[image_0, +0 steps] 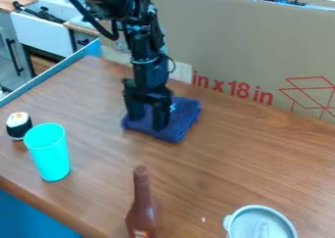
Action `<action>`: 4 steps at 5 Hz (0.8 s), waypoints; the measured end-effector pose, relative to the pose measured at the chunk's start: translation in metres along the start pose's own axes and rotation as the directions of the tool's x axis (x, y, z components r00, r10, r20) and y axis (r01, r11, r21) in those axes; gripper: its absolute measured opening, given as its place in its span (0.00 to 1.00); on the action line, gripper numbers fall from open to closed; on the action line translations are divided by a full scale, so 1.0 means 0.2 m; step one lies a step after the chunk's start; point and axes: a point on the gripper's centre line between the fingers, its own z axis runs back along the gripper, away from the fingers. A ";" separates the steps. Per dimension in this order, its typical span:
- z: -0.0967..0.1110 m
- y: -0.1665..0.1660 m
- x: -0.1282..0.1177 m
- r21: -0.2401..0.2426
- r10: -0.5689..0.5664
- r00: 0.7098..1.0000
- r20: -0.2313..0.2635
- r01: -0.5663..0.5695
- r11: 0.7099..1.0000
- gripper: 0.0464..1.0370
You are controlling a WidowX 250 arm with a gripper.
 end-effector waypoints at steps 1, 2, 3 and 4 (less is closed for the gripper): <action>0.00 0.02 0.00 0.011 0.001 1.000 -0.017 0.000 1.000 0.96; 0.01 0.01 -0.04 0.024 0.012 1.000 -0.022 -0.012 1.000 0.96; 0.03 -0.03 -0.18 0.029 0.019 0.998 -0.063 -0.017 0.999 0.96; 0.10 -0.04 -0.24 0.056 0.036 0.998 -0.048 -0.033 0.998 0.96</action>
